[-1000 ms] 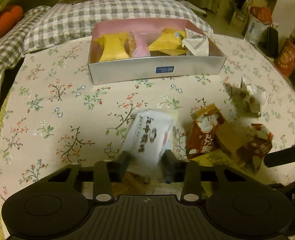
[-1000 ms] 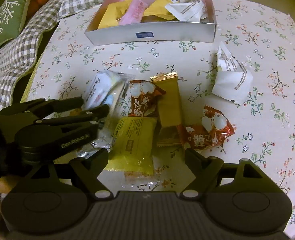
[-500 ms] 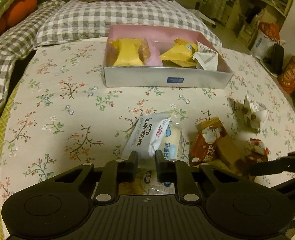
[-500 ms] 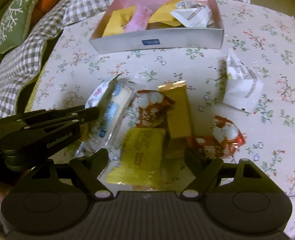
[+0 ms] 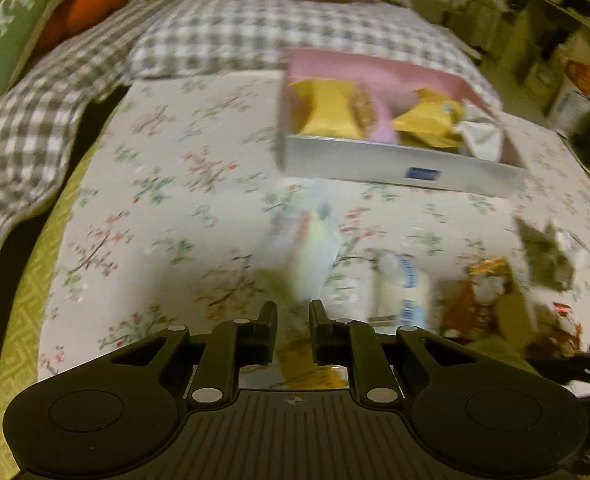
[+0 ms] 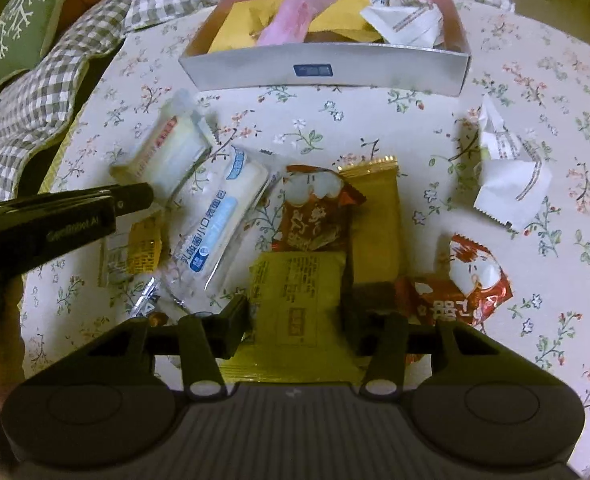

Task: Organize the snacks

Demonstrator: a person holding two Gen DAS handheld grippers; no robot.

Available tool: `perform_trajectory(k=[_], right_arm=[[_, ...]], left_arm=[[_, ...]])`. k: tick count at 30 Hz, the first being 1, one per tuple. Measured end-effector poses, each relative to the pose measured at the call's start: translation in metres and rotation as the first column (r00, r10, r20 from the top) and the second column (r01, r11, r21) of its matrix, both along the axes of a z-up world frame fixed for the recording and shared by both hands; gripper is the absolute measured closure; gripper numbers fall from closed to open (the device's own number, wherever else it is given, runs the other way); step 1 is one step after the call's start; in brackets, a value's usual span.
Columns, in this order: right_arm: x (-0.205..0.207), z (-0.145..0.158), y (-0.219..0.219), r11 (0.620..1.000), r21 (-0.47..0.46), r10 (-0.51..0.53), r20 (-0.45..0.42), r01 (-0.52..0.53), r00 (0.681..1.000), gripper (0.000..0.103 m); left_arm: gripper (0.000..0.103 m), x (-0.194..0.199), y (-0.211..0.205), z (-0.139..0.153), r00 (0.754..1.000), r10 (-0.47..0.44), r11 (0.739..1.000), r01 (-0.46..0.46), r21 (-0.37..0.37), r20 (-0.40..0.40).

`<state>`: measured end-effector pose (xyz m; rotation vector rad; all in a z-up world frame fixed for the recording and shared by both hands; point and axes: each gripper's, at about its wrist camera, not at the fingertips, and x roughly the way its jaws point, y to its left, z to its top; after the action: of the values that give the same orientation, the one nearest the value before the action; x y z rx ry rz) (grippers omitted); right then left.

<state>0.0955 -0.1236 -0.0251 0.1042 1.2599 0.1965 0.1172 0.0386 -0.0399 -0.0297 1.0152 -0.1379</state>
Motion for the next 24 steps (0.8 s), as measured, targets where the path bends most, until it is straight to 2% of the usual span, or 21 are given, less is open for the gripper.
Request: perform_trajectory(k=[8, 11, 12, 13, 15, 18, 21, 24], right_arm=[[0.001, 0.011, -0.001, 1.0, 0.015, -0.006, 0.031, 0.005, 0.999, 0.058], [0.001, 0.016, -0.006, 0.999, 0.032, -0.025, 0.045, 0.023, 0.999, 0.058], [0.002, 0.018, -0.008, 0.999, 0.041, -0.035, 0.049, 0.033, 0.998, 0.058], [0.002, 0.02, -0.01, 0.998, 0.047, -0.042, 0.053, 0.039, 0.998, 0.058], [0.002, 0.023, -0.011, 0.997, 0.059, -0.052, 0.064, 0.048, 0.997, 0.058], [0.002, 0.025, -0.011, 0.997, 0.066, -0.055, 0.071, 0.05, 0.996, 0.058], [0.003, 0.023, -0.01, 0.997, 0.062, -0.05, 0.066, 0.045, 0.997, 0.058], [0.004, 0.021, -0.01, 0.997, 0.058, -0.05, 0.06, 0.047, 0.997, 0.058]], left_arm=[[0.084, 0.007, 0.027, 0.007, 0.996, 0.092, 0.993, -0.092, -0.071, 0.003], [0.078, 0.011, 0.029, 0.006, 0.995, 0.101, 0.993, -0.1, -0.064, 0.016], [0.069, 0.014, 0.026, 0.006, 0.995, 0.095, 0.994, -0.093, -0.057, 0.02], [0.052, 0.015, 0.023, 0.004, 0.996, 0.08, 0.996, -0.078, -0.045, 0.027], [0.03, 0.019, 0.014, 0.001, 0.998, 0.031, 1.0, -0.031, -0.003, 0.052], [0.028, 0.024, -0.001, -0.005, 0.995, -0.023, 0.995, 0.013, 0.098, 0.097], [0.028, 0.031, -0.009, -0.016, 0.995, -0.046, 0.991, 0.034, 0.132, 0.084], [0.038, 0.031, -0.014, -0.028, 0.996, -0.058, 0.984, 0.046, 0.173, 0.064]])
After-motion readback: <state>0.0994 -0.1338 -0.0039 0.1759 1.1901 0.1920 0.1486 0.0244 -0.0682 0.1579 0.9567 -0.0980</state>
